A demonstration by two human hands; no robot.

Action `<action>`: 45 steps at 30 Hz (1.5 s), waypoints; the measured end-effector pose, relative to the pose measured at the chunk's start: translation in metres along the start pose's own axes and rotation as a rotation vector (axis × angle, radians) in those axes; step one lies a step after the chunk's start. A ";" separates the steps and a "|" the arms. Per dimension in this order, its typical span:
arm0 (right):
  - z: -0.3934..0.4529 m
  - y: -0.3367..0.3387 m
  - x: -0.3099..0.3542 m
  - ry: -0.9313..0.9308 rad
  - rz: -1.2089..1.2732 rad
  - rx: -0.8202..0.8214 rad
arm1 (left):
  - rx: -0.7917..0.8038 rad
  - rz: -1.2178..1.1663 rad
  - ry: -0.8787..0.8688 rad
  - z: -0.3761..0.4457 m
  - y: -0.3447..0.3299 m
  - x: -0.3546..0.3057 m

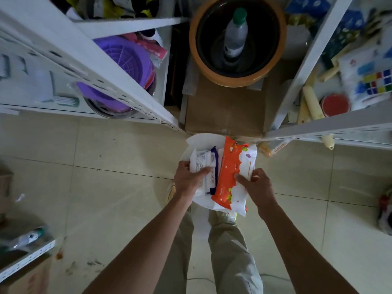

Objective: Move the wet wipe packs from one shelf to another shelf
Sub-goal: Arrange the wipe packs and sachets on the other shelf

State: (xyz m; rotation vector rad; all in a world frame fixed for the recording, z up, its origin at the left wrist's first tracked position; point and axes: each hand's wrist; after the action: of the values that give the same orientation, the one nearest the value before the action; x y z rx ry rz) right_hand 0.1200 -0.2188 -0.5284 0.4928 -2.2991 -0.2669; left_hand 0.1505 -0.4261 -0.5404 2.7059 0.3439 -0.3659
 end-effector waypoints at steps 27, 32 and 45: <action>-0.263 -0.085 0.243 0.136 0.052 0.477 | -0.040 -0.658 -0.004 -0.230 0.302 0.020; -0.317 -0.171 0.294 0.180 -0.013 0.614 | -0.079 -0.795 -0.009 -0.253 0.407 0.047; -0.377 -0.334 0.470 0.436 -0.060 0.588 | -0.073 -0.866 -0.162 -0.246 0.629 -0.030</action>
State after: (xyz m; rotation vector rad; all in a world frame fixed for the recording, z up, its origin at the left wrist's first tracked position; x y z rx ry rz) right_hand 0.1804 -0.7362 -0.0780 0.8202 -1.9060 0.4649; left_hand 0.3530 -0.8949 -0.0979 2.2905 1.4386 -0.7711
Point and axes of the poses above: each hand's wrist, its own z-axis towards the middle knuckle, its own y-axis out of the back of the hand, x = y × z, and after that the axes turned 13 degrees about y, right-handed
